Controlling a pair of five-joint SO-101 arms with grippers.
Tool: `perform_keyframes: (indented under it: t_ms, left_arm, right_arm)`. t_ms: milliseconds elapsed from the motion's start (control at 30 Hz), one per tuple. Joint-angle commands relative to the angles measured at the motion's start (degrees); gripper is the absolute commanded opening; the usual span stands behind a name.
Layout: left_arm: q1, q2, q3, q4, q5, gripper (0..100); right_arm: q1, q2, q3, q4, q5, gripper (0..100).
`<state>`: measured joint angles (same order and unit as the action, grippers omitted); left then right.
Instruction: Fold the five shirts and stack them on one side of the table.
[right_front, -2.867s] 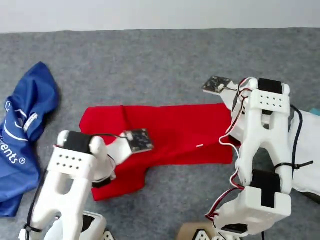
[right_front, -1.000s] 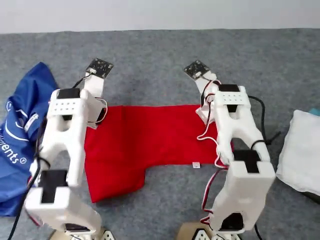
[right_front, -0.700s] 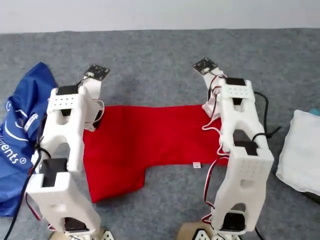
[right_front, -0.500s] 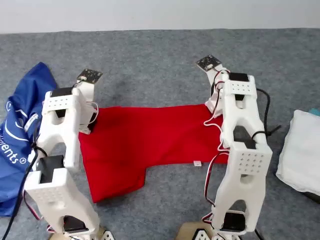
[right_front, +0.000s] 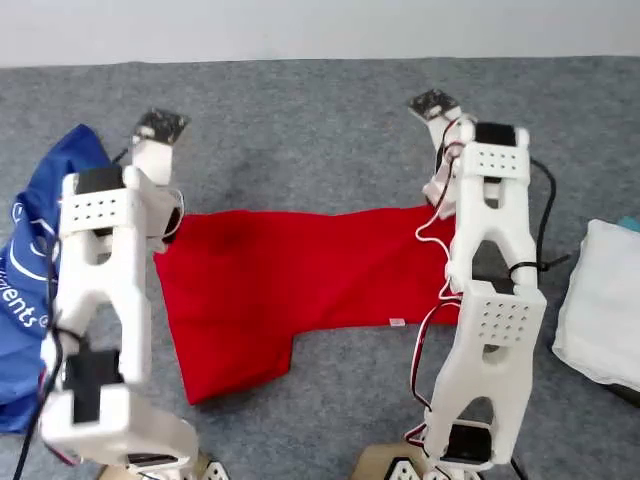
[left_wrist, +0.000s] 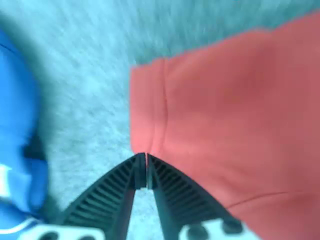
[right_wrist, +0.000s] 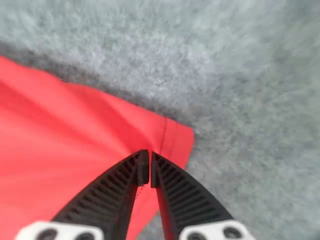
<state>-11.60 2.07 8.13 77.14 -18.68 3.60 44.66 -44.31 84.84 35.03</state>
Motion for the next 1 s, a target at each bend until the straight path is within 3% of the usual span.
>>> perform_keyframes:
  t_ms: [0, 300, 667, 967]
  left_arm:
    - [1.8, -6.5, -2.0, -0.1, 0.4, 1]
    - [2.1, 10.9, -7.3, -5.4, 4.0, 1]
    - [1.8, 29.4, -32.0, 10.3, 4.0, 1]
    - [1.1, 37.8, -34.7, 15.6, 4.0, 1]
  right_arm:
    - [-1.8, -0.2, -8.6, 3.0, -0.4, 0.9]
    - [-4.5, 3.4, -8.9, 0.0, -0.5, 0.9]
    - [-3.6, 4.1, -9.2, 9.9, -0.5, 0.9]
    - [-0.1, 3.4, -13.4, 15.5, -0.4, 0.9]
